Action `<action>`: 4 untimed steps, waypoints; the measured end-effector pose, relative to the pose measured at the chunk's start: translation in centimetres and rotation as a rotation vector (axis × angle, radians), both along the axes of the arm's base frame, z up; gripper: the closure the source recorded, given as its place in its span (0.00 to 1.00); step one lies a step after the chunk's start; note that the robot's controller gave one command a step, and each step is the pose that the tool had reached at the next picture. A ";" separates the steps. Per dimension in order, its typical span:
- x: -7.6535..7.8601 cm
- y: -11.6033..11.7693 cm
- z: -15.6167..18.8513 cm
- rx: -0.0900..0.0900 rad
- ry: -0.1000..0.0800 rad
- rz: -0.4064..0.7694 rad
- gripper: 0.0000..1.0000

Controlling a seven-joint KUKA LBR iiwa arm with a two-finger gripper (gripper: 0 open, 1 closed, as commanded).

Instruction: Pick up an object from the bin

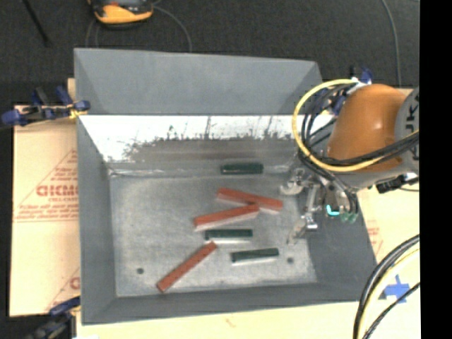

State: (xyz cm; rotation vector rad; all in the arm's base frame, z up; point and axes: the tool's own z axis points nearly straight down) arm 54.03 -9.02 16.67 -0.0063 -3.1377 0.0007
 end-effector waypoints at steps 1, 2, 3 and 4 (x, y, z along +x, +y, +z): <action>0.2 0.0 0.4 -0.001 -0.008 0.003 0.00; -2.4 2.6 -5.8 -0.001 -0.011 0.072 0.00; 3.3 3.4 -5.5 0.000 -0.005 0.093 0.00; -1.8 5.5 -5.9 0.001 -0.009 0.081 0.00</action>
Offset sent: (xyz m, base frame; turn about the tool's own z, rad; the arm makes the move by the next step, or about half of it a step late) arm -0.0416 0.0421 -0.0967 -0.1183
